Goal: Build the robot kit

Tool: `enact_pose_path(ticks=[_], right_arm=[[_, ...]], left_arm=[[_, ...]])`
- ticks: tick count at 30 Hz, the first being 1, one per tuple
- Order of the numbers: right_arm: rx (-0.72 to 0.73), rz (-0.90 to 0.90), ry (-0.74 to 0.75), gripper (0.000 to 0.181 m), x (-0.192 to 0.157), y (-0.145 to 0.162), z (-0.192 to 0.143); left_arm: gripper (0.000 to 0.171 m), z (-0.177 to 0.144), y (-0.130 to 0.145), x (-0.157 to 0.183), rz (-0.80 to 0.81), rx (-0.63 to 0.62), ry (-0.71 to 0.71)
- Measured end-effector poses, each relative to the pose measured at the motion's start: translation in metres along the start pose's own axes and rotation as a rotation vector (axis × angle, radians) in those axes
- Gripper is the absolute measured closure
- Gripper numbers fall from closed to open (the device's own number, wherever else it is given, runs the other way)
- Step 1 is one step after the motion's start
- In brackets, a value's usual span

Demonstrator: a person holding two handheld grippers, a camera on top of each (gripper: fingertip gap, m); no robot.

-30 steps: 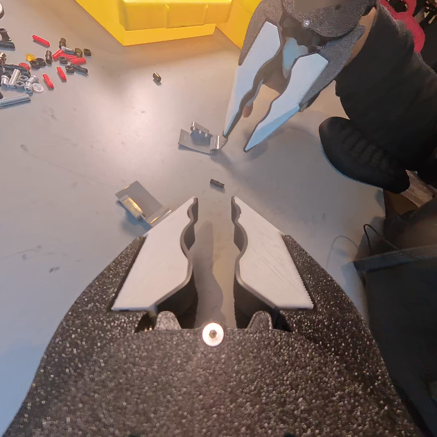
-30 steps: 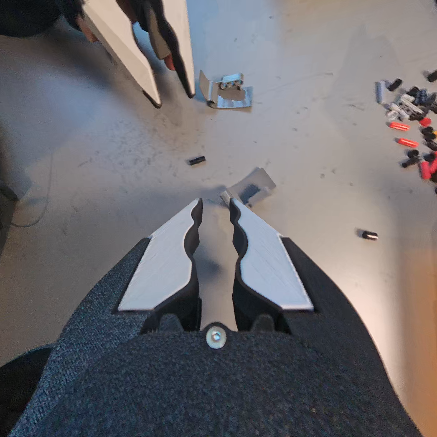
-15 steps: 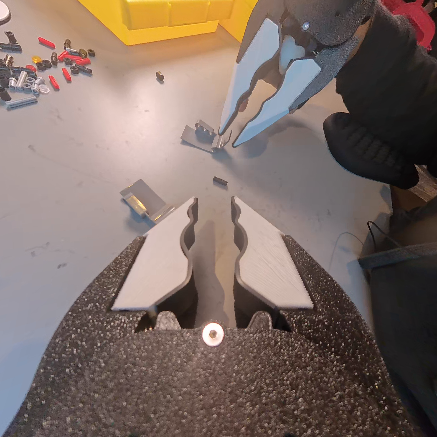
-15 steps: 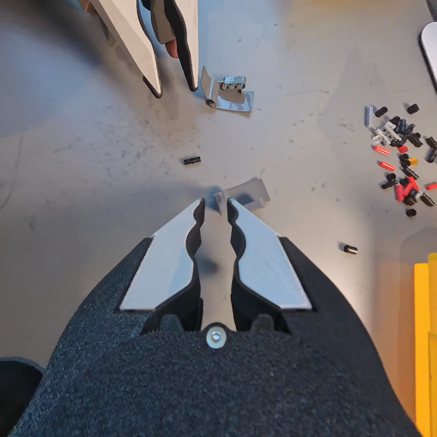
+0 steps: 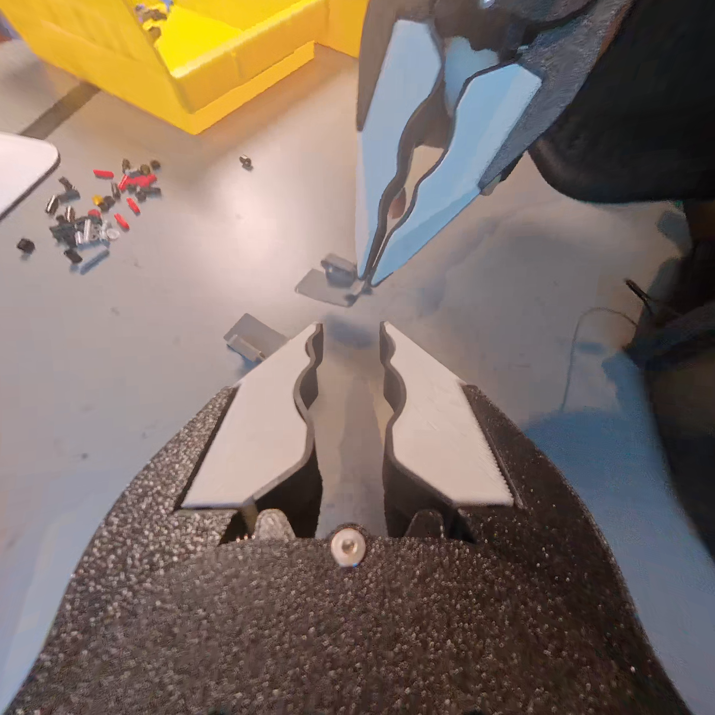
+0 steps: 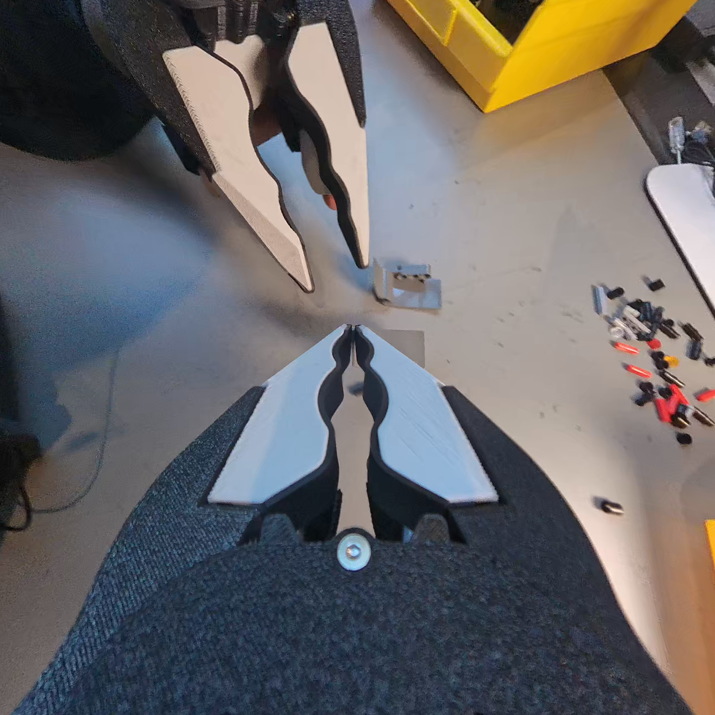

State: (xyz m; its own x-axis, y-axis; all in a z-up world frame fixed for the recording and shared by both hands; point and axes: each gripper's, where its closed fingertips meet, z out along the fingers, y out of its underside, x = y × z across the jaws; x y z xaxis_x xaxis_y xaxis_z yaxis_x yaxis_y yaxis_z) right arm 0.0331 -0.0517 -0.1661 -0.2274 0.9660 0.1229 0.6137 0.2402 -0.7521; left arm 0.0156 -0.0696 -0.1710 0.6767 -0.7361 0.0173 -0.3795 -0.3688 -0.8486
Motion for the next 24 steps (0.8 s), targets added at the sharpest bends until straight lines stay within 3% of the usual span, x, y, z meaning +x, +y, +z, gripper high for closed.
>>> enact_pose_path(ticks=[4,8,14,16,19,24], right_arm=[[-0.028,0.015,-0.059,0.180,-0.029,-0.004,0.022],[-0.005,0.036,-0.138,0.179,-0.045,-0.004,0.037],[0.118,0.089,-0.348,0.156,-0.053,-0.024,0.014],[0.176,0.098,-0.288,0.156,-0.029,-0.033,0.008],[0.107,0.101,-0.160,0.156,0.009,-0.025,0.021],[-0.058,-0.063,-0.062,0.158,0.016,-0.002,0.062]], left_arm=[[0.146,-0.009,0.010,0.020,0.162,-0.030,0.070],[0.150,-0.003,0.026,0.029,0.224,-0.104,0.100],[0.153,0.001,0.036,0.031,0.257,-0.147,0.109],[0.157,0.002,0.036,0.030,0.259,-0.148,0.110],[0.166,0.002,0.038,0.029,0.271,-0.155,0.107],[0.171,-0.002,0.040,0.027,0.281,-0.155,0.091]])
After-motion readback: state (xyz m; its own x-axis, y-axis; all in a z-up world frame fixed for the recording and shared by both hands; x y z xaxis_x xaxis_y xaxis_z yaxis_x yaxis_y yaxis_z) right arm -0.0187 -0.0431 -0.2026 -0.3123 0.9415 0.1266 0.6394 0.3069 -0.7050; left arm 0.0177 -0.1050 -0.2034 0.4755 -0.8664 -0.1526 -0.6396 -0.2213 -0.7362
